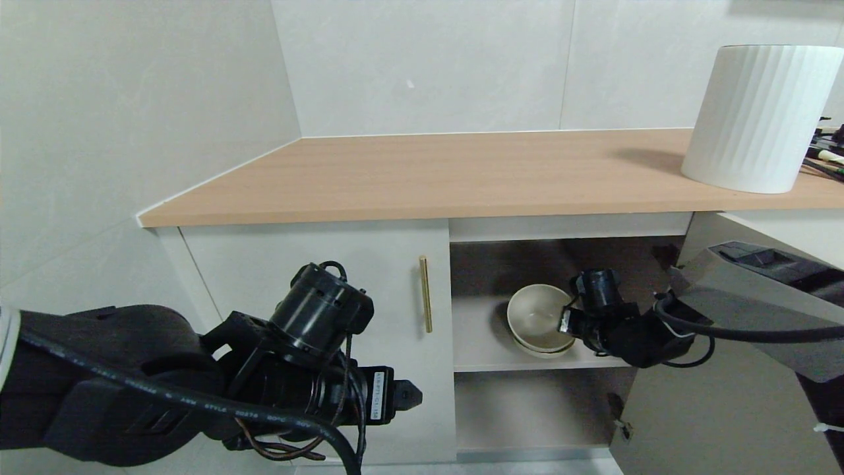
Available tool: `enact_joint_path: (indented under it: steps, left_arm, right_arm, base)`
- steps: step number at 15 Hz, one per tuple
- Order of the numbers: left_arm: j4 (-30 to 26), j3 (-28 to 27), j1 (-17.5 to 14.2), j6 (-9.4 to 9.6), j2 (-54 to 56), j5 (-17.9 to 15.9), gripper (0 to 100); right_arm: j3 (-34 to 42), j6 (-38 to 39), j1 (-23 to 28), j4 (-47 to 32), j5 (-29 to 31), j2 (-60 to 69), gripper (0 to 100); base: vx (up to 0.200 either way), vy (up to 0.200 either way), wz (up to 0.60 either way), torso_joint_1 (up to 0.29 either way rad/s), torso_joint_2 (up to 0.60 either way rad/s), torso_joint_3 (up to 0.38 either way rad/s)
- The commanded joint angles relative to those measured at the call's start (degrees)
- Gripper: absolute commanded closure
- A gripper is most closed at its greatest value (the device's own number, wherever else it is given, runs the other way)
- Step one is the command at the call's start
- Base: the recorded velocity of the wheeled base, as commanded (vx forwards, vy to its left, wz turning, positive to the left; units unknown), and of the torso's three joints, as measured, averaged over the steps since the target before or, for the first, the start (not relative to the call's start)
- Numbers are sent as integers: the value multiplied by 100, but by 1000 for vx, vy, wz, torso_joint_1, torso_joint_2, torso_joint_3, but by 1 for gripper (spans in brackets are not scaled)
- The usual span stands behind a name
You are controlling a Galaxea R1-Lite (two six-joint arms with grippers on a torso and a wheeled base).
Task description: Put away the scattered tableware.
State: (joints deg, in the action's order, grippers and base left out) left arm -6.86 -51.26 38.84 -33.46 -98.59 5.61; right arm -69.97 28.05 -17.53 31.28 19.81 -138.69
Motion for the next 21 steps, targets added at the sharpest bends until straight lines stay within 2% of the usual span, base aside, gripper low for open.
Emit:
enact_joint_path:
  steps: [1,11,12,21]
  left_arm:
    - [1,2,1,-2,-12,2,0]
    - [1,2,1,-2,-3,2,0]
    - [1,2,-8,-2,-3,2,0]
    - [1,2,-61,-2,59,11,0]
  right_arm:
    - [-51,-1,66,10,5,0,100]
    - [-69,-10,66,1,5,-70,100]
    - [-69,-10,66,10,5,-79,0]
    - [45,-10,48,-8,5,79,0]
  base:
    - [0,0,0,0,0,0]
    - [0,0,0,0,0,0]
    - [0,0,0,0,0,0]
    - [0,0,0,0,0,0]
